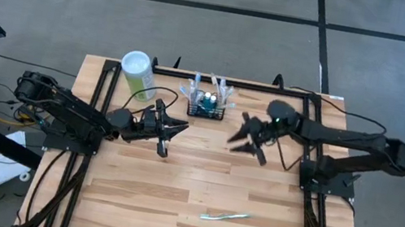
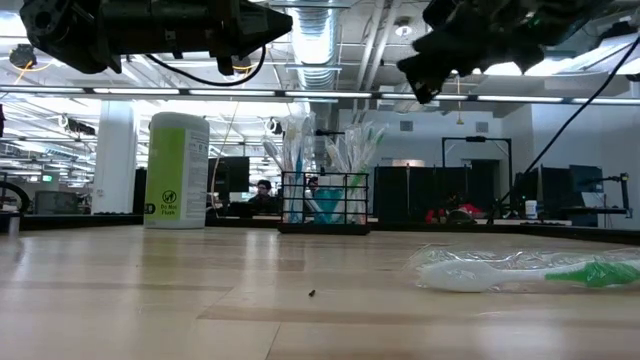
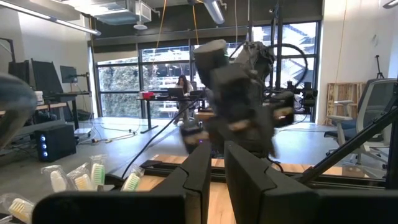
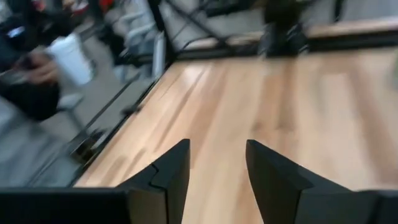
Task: Pick & Place toothbrushing station
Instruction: Put the green toothbrush into the black wire organizer
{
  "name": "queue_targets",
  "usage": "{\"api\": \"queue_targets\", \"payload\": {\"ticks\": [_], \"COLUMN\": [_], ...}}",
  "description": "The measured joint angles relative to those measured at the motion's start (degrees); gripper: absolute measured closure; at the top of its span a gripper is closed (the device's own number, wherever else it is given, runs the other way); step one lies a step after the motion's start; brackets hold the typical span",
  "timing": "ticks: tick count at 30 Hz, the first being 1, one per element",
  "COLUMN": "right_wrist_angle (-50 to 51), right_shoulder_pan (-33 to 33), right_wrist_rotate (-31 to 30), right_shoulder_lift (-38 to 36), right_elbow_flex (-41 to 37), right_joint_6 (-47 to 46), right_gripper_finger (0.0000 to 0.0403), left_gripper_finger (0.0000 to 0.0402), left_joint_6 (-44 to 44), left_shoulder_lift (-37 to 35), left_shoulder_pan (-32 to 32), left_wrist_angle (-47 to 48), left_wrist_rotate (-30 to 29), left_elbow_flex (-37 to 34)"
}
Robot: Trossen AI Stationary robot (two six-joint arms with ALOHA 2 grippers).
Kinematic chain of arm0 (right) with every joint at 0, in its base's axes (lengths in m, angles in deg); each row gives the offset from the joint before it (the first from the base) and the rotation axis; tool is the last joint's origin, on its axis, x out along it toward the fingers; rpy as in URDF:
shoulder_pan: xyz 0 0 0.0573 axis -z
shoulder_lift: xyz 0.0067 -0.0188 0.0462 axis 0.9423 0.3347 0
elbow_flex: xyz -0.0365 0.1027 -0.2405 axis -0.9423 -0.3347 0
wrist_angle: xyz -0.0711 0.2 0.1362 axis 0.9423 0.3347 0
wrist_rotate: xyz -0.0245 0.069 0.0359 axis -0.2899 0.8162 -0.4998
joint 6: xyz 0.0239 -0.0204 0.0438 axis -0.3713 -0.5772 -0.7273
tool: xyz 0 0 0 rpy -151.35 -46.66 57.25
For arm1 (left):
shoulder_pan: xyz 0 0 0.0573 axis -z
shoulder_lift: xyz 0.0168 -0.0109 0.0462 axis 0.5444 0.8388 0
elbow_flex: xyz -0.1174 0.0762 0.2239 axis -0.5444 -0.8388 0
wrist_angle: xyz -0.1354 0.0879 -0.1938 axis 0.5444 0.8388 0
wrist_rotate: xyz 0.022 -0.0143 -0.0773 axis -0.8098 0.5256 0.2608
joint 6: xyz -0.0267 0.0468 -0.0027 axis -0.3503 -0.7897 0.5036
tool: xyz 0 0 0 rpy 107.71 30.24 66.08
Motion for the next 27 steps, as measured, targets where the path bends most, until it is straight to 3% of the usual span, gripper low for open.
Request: {"api": "queue_targets", "payload": {"ticks": [11, 23, 27], "right_wrist_angle": [8.3, 12.4, 13.2], "right_shoulder_pan": [-14.1, -29.5, -34.6], "right_wrist_rotate": [-3.7, -16.3, -23.2], "right_shoulder_lift": [0.5, 0.5, 1.4], "right_elbow_flex": [0.0, 0.0, 0.0], "right_joint_6": [0.9, -5.0, -7.7], "right_gripper_finger": [0.0275, 0.0280, 0.0280], "left_gripper_finger": [0.0363, 0.0363, 0.0363], "left_joint_6": [0.0, 0.0, 0.0], "left_shoulder_lift": [0.0, 0.0, 0.0], "left_shoulder_pan": [0.0, 0.0, 0.0], "left_wrist_angle": [0.0, 0.0, 0.0], "left_wrist_rotate": [0.0, 0.0, 0.0], "left_elbow_flex": [0.0, 0.0, 0.0]}}
